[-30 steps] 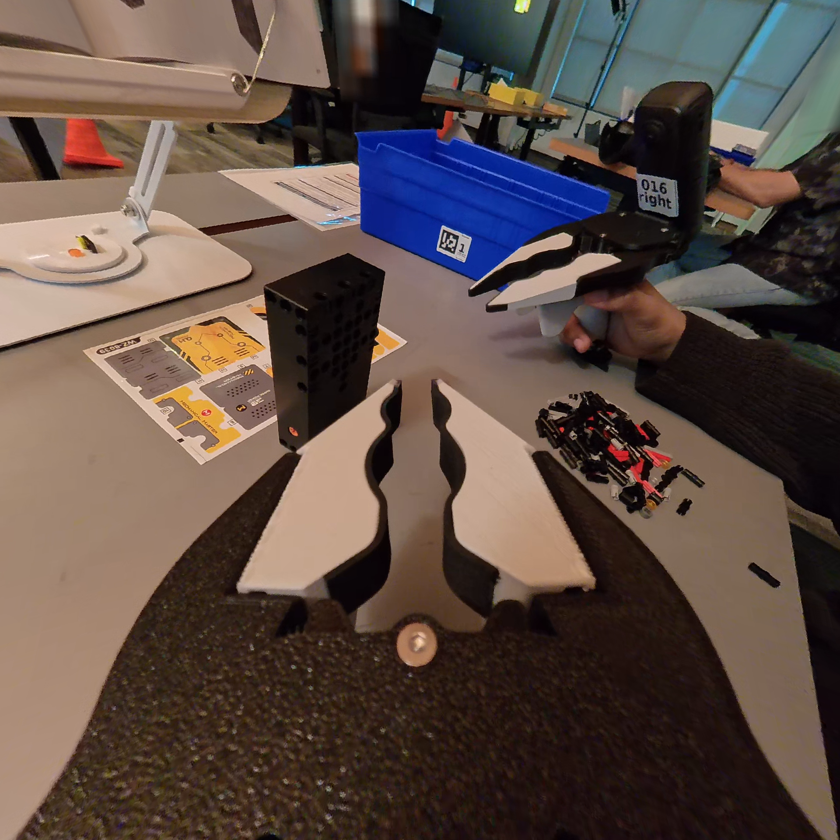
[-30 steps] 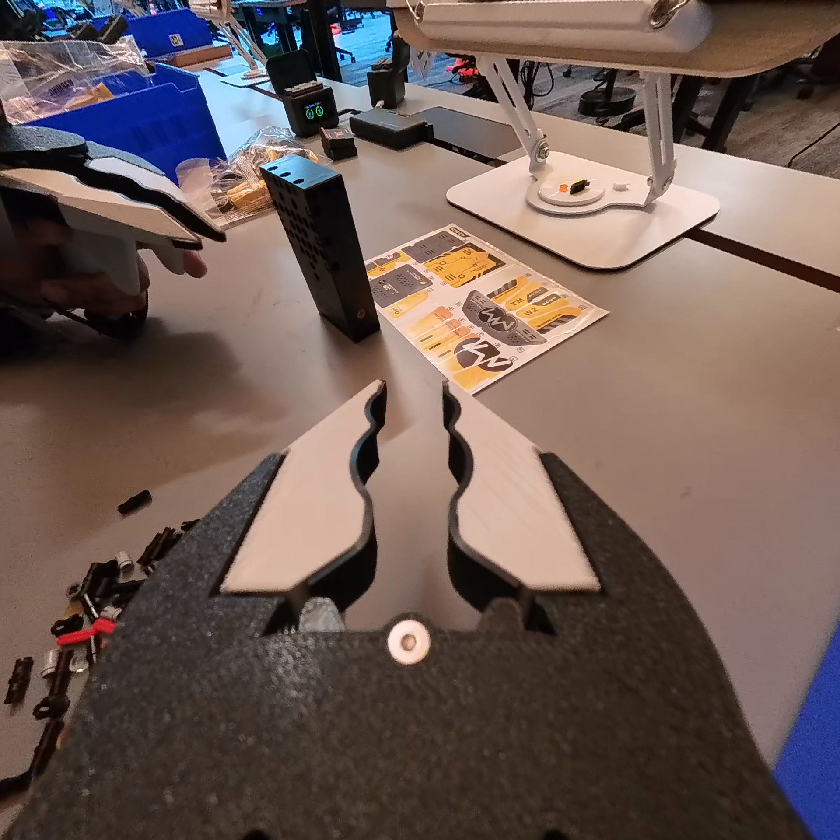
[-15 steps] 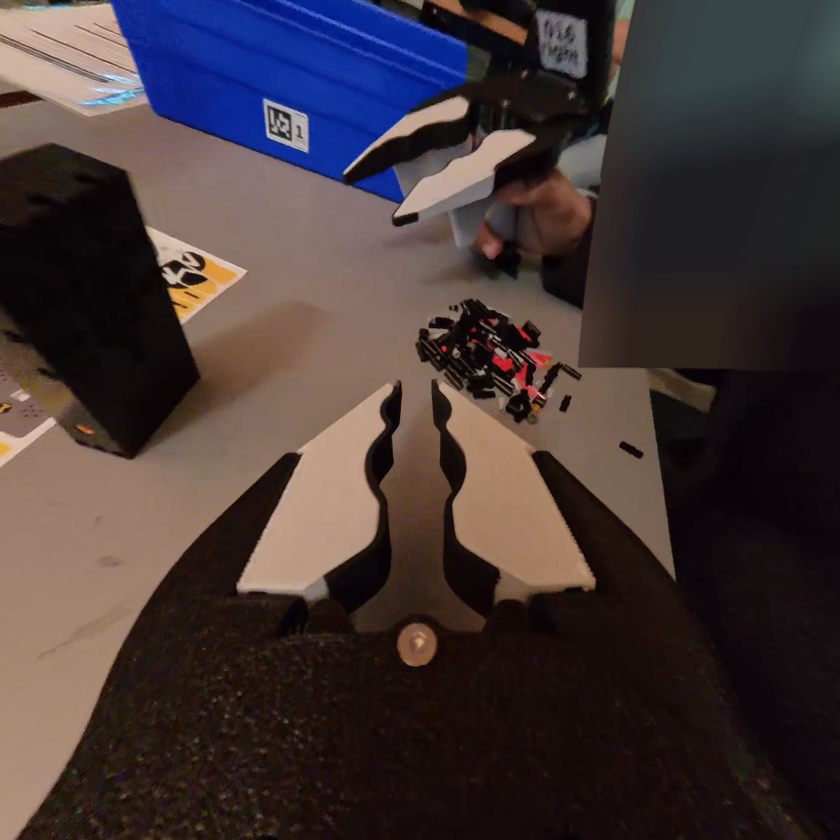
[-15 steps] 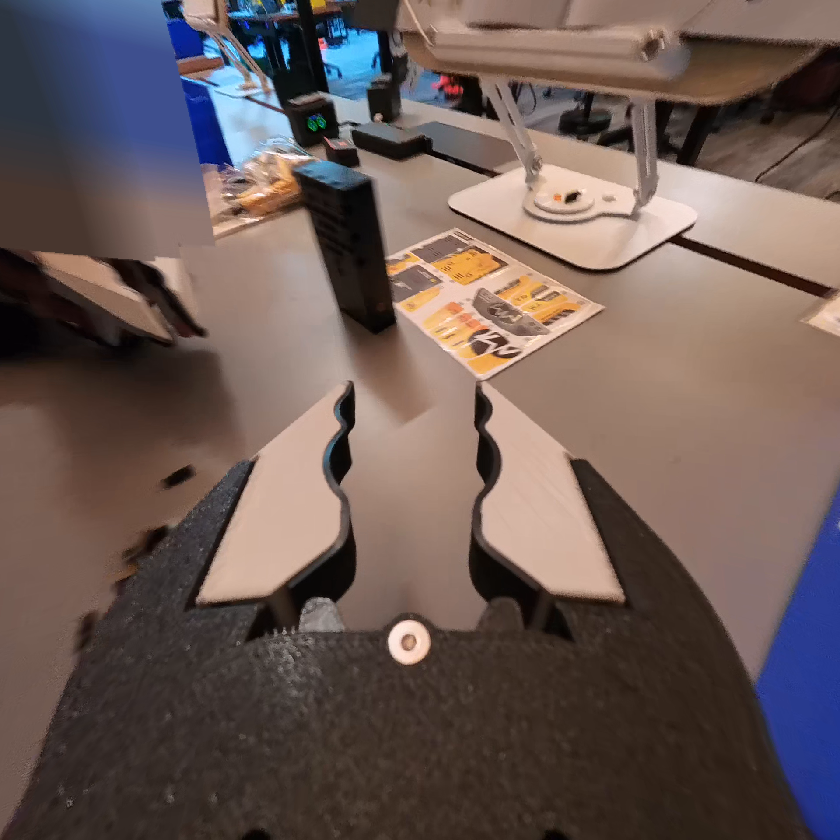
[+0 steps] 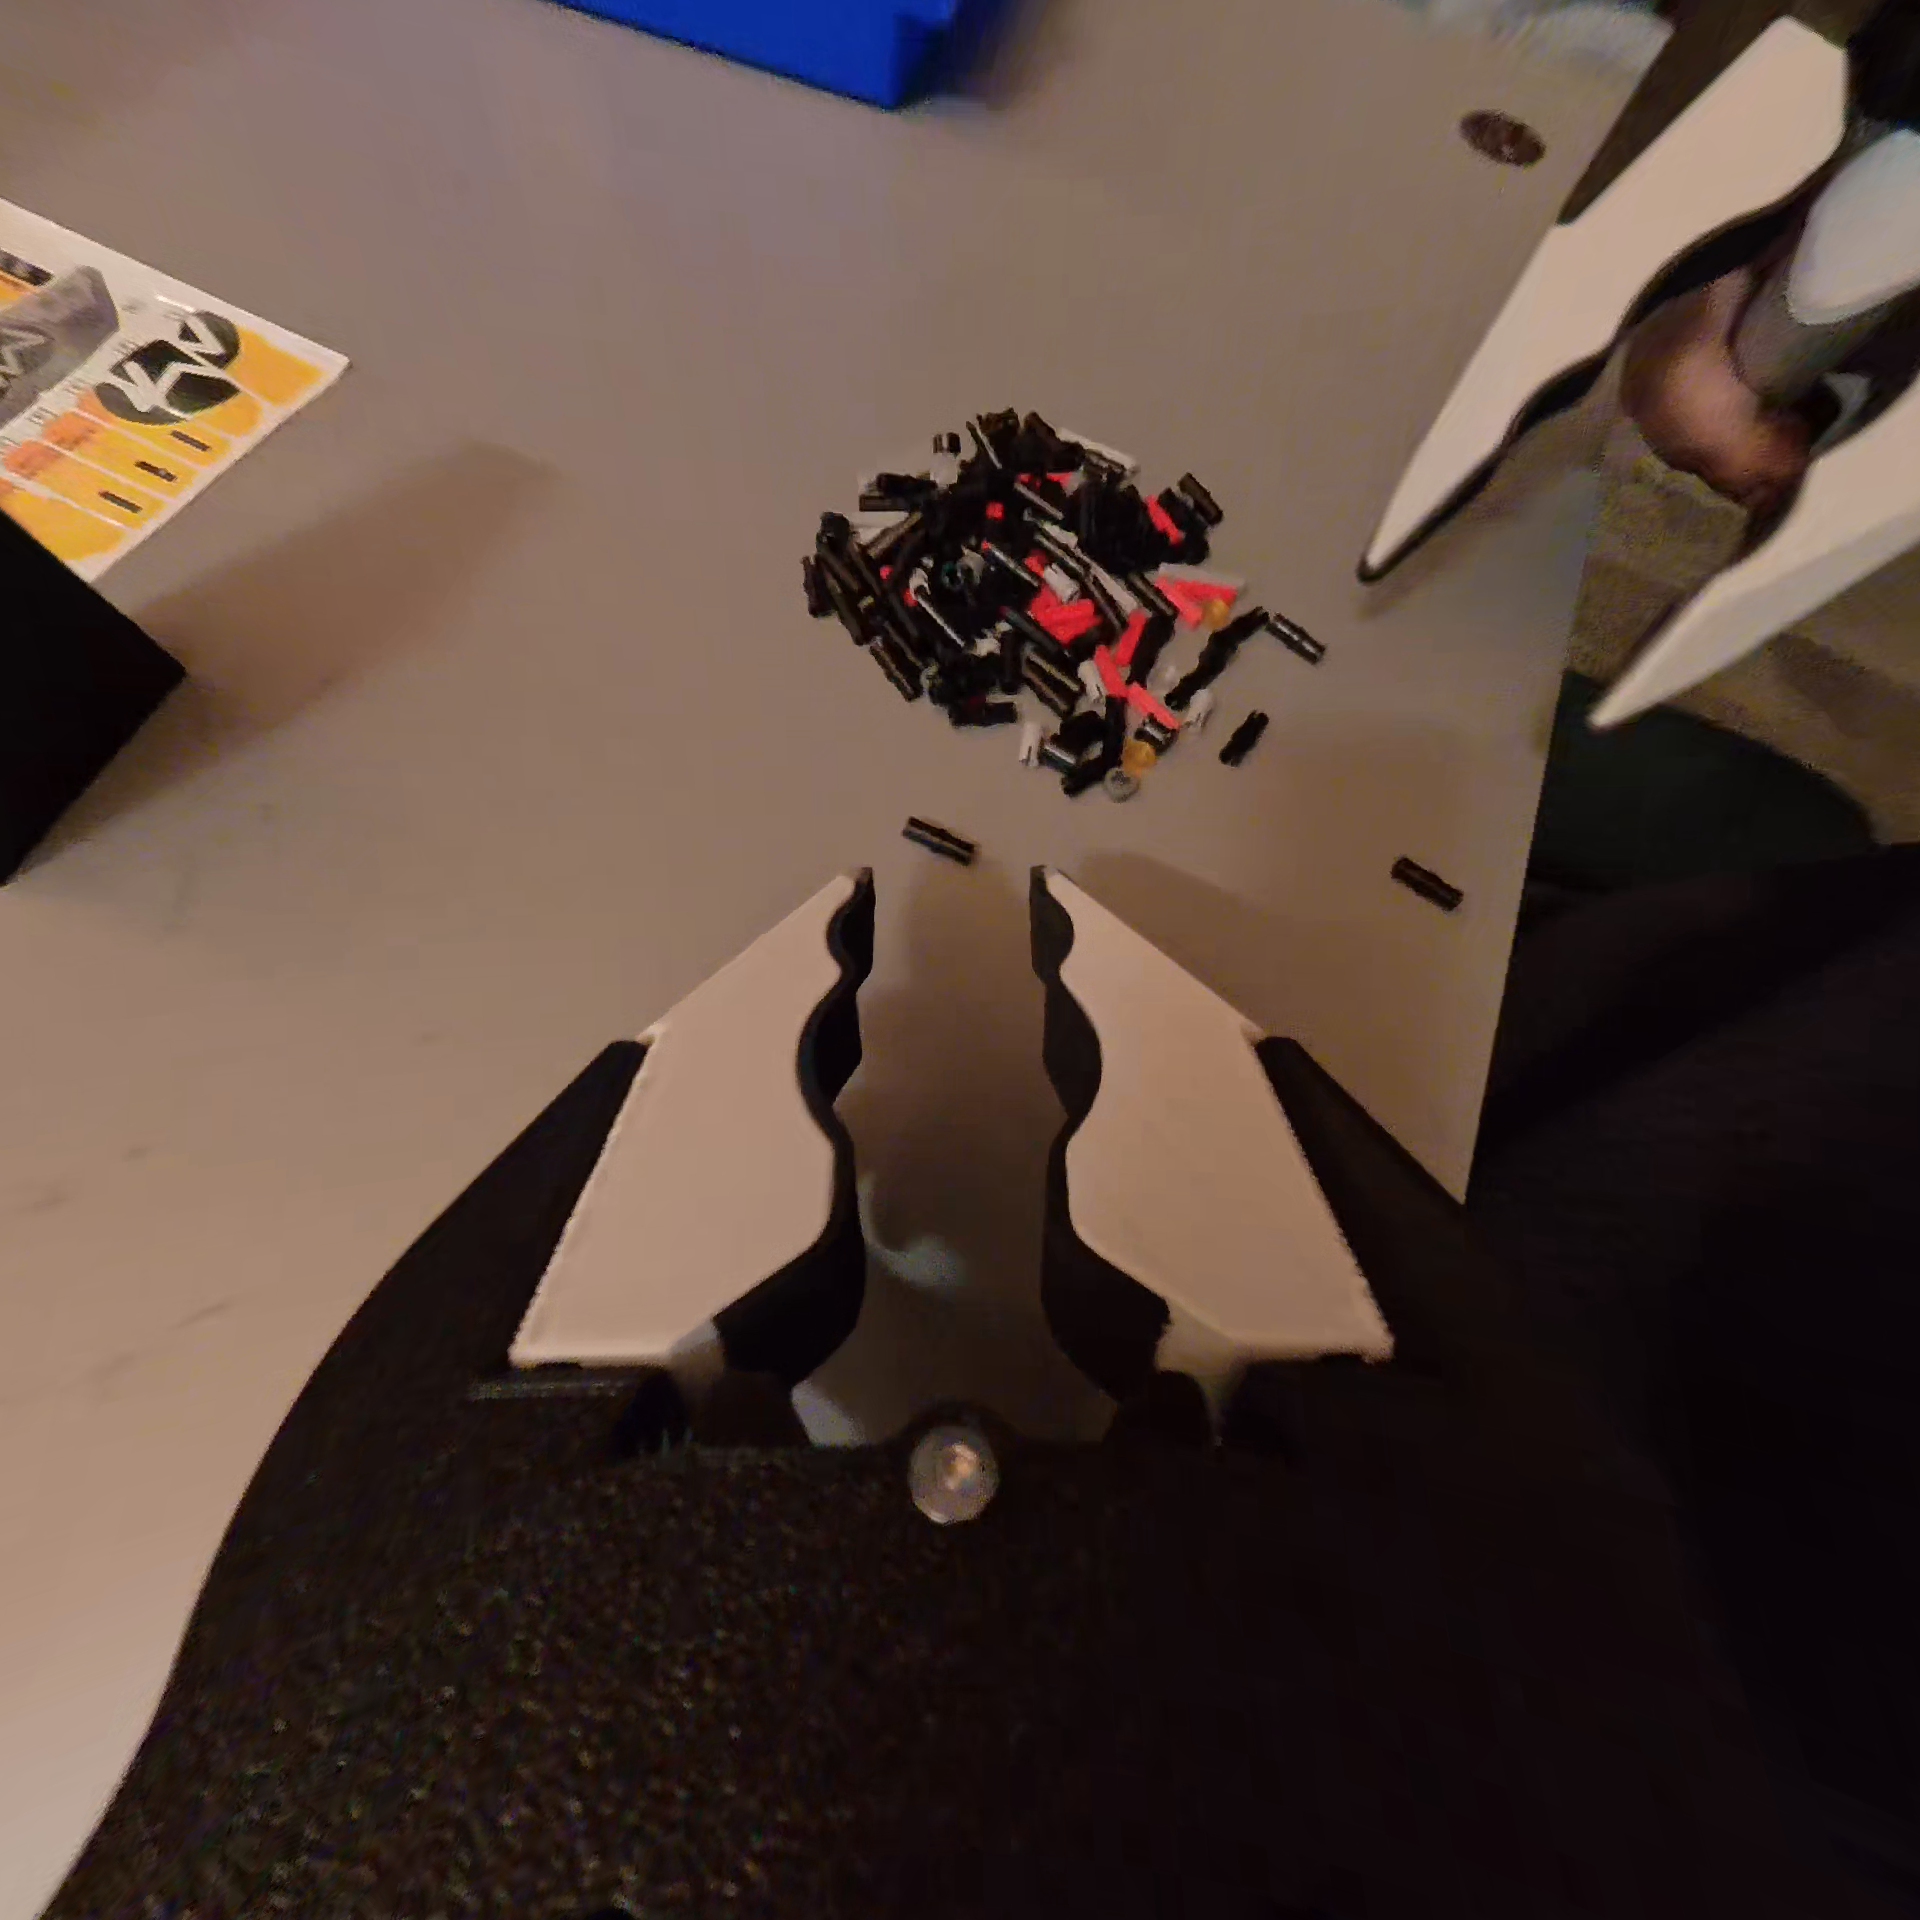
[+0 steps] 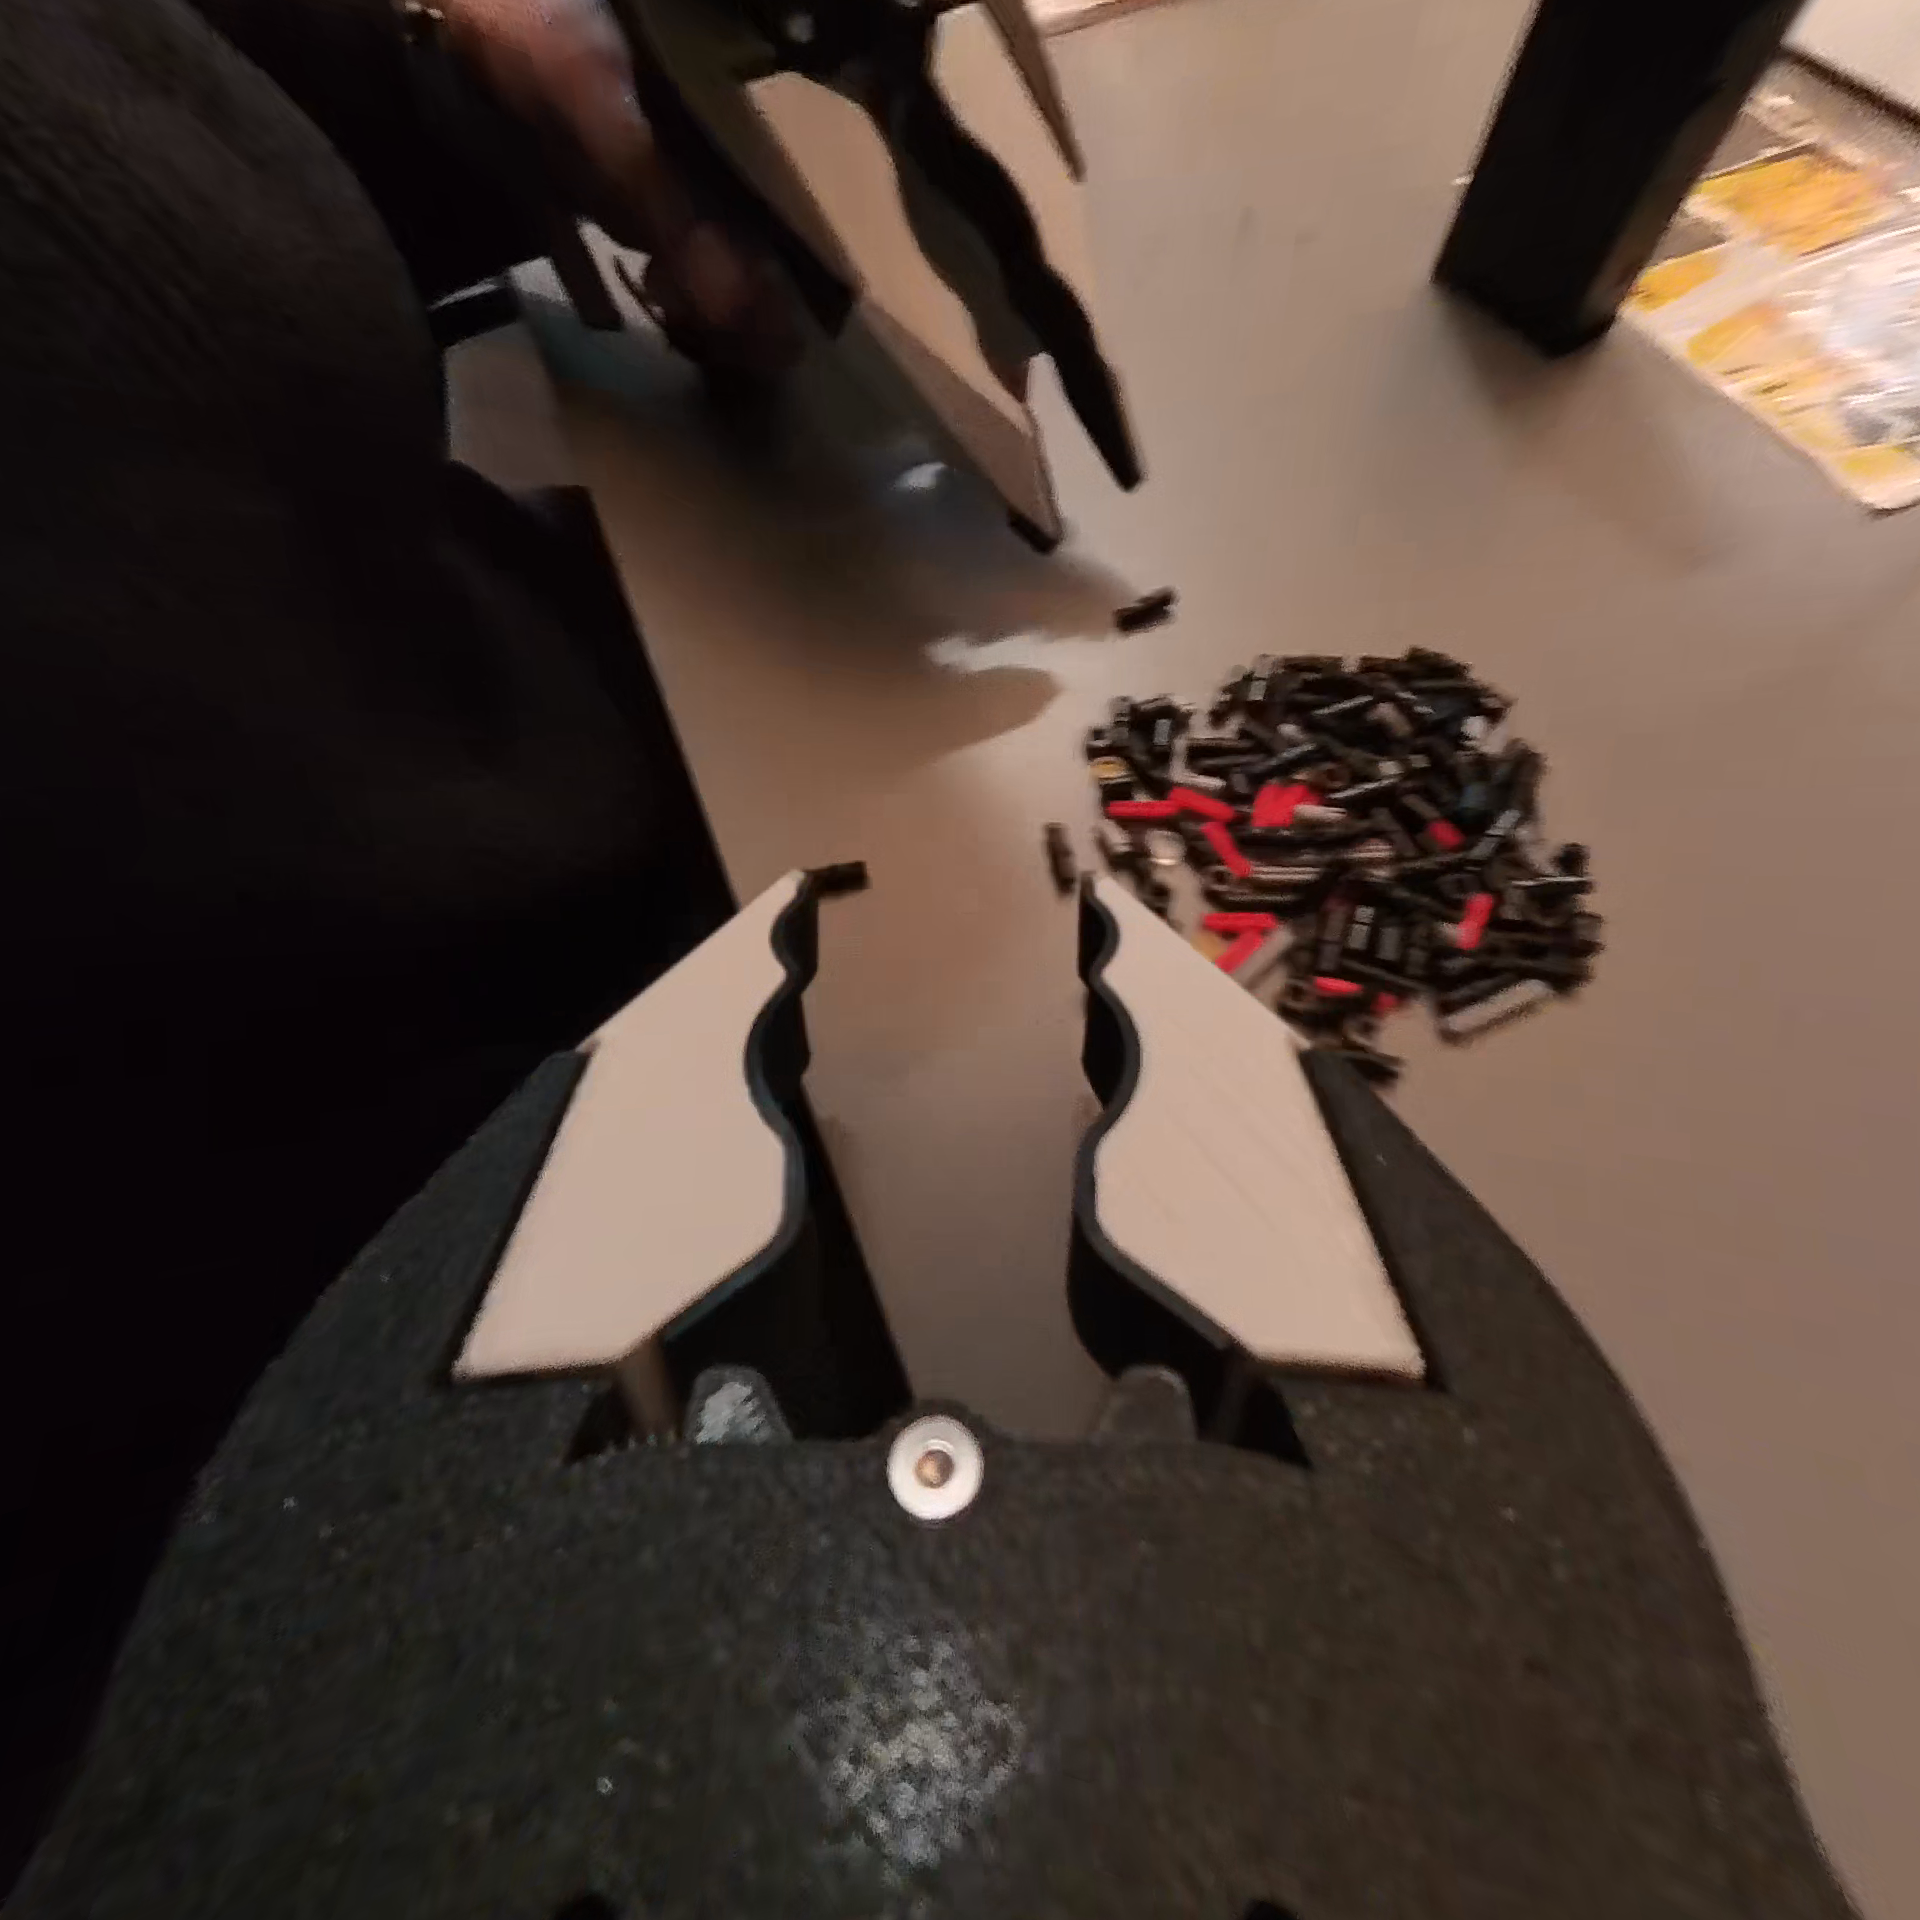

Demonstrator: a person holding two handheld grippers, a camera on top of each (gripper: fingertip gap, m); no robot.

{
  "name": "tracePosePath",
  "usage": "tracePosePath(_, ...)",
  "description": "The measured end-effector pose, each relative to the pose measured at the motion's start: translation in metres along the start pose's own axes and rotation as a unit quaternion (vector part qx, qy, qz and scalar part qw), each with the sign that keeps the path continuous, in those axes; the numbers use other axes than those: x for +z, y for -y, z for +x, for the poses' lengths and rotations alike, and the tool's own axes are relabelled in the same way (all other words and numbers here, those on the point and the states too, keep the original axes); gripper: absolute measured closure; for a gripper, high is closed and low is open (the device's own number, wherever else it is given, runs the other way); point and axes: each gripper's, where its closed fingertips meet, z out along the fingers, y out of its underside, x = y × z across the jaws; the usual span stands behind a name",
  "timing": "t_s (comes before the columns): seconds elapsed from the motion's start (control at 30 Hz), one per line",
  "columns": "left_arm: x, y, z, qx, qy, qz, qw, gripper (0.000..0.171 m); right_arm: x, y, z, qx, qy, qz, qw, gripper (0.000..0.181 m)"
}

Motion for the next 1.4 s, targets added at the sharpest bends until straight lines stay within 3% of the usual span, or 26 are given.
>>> tracePosePath(0.1,0.005,-0.003,0.001,0.01,0.008,-0.016,1.0,0.143,0.013,-0.005,-0.019,-0.004,0.023,-0.009,1.0,0.132)
tracePosePath(0.23,0.013,-0.007,-0.005,0.017,0.026,-0.043,0.999,0.143,0.026,-0.022,-0.018,-0.02,0.013,-0.068,0.997,0.137)
tracePosePath(0.43,0.02,-0.009,-0.002,0.014,0.007,-0.061,0.998,0.143,0.037,-0.017,-0.028,-0.014,0.061,-0.064,0.996,0.151)
tracePosePath(0.63,0.023,-0.007,-0.002,0.022,0.006,-0.061,0.998,0.145,0.041,-0.014,-0.019,-0.025,0.056,-0.062,0.996,0.166)
tracePosePath(0.87,0.027,-0.005,-0.007,0.036,0.026,-0.064,0.997,0.164,0.04,-0.009,0.006,-0.017,0.013,-0.059,0.998,0.165)
tracePosePath(1.17,0.047,0.009,-0.001,0.068,0.015,-0.066,0.995,0.164,0.026,-0.004,0.045,-0.019,-0.057,-0.045,0.997,0.166)
tracePosePath(1.4,0.057,0.016,-0.003,0.06,-0.003,-0.066,0.996,0.164,0.019,-0.003,0.077,0.029,-0.083,-0.02,0.996,0.166)
